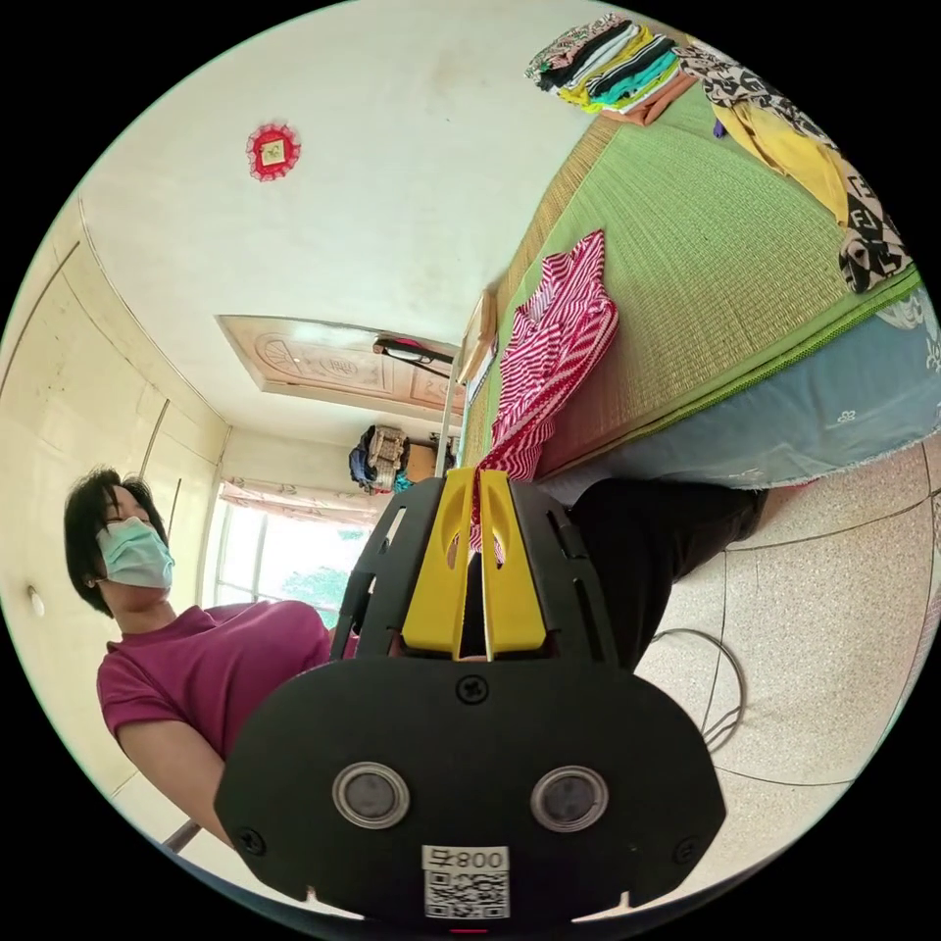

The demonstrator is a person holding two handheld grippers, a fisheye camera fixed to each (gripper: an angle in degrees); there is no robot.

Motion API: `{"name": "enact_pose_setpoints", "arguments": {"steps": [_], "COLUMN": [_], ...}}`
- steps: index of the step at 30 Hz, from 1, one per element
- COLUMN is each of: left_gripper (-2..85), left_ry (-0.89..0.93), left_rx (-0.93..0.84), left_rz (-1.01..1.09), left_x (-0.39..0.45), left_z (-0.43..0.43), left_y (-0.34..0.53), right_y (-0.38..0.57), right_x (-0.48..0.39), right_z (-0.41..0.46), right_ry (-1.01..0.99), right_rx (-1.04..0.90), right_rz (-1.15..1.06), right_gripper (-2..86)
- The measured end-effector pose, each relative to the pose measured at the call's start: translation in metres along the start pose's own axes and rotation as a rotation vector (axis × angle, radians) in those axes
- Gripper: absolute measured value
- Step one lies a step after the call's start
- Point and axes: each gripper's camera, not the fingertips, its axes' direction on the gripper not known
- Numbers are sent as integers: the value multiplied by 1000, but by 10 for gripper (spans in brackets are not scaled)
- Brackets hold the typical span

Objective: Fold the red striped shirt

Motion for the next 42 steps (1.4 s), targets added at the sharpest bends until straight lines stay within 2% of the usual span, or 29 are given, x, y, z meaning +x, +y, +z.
{"name": "enact_pose_setpoints", "arguments": {"steps": [8,16,26,33,36,38,42], "left_gripper": [3,0,-1,2,8,21,64], "left_ry": [87,162,217,260,155,83,42], "left_rx": [-22,-19,25,134,63,-69,-213], "left_rz": [28,52,115,105,104,70,-8], "left_x": [11,17,35,30,30,19,-12], "left_z": [-44,-62,-79,-80,-53,-13,35], "left_y": [76,114,110,65,41,36,46], "right_y": [59,99,115,76,55,49,47], "right_x": [-8,-8,-23,-30,-38,-40,-33], "right_z": [-35,-54,-73,-68,-56,-52,-60], "right_ry": [-16,-17,-19,-37,-36,-33,-42], "right_rx": [51,76,111,111,67,52,64], "right_rz": [21,51,31,2,-32,-37,-4], "right_gripper": [4,5,4,5,5,5,5]}}
